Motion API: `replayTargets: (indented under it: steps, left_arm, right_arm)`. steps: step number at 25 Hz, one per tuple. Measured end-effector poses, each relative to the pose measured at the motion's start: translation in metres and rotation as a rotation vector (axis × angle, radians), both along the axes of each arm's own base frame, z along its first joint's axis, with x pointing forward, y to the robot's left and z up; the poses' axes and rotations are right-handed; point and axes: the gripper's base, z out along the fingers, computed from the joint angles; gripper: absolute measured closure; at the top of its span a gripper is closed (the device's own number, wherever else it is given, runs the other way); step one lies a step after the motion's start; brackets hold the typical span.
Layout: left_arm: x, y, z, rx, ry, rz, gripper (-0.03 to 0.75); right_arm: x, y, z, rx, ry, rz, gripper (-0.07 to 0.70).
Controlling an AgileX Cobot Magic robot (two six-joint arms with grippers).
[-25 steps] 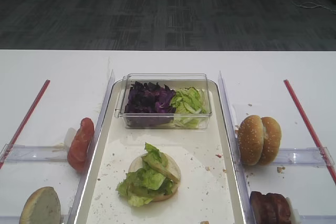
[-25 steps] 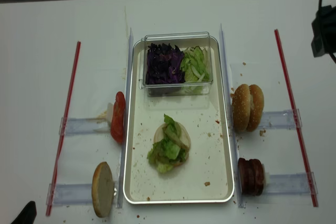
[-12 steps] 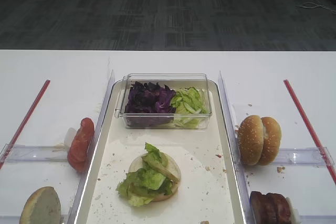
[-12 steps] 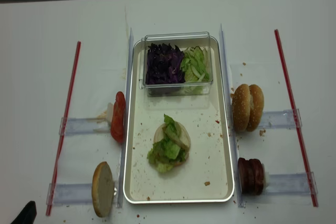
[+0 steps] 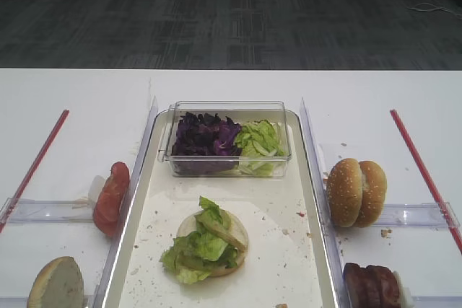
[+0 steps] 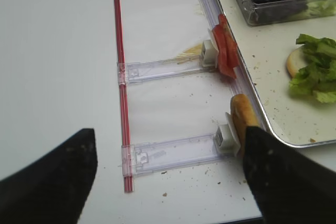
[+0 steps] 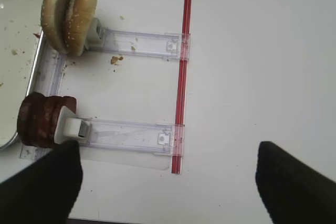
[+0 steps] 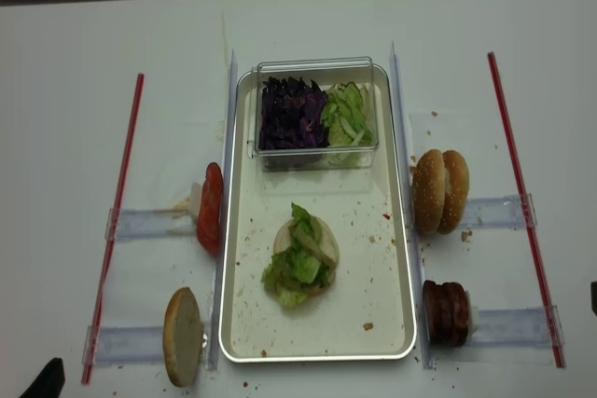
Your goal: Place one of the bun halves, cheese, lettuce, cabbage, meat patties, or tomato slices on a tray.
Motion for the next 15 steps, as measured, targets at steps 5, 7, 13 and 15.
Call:
replayTargets:
  steps: [5,7,13,15]
  left_arm:
    - [0.000,0.000,0.000,0.000,0.000,0.000,0.154]
    - [0.000,0.000,0.000,0.000,0.000,0.000,0.154]
    - [0.000,0.000,0.000,0.000,0.000,0.000,0.154]
    - [0.000,0.000,0.000,0.000,0.000,0.000,0.154]
  right_arm:
    - [-0.008,0.000,-0.004,0.003,-0.061,0.000,-0.062]
    - [-0.010,0.000,-0.009,0.003,-0.068,-0.001,-0.062]
    - [-0.022,-0.001,-0.009,0.006,-0.144,-0.001,-0.062]
    - [-0.026,-0.001,-0.010,0.006,-0.168,0.001,-0.062]
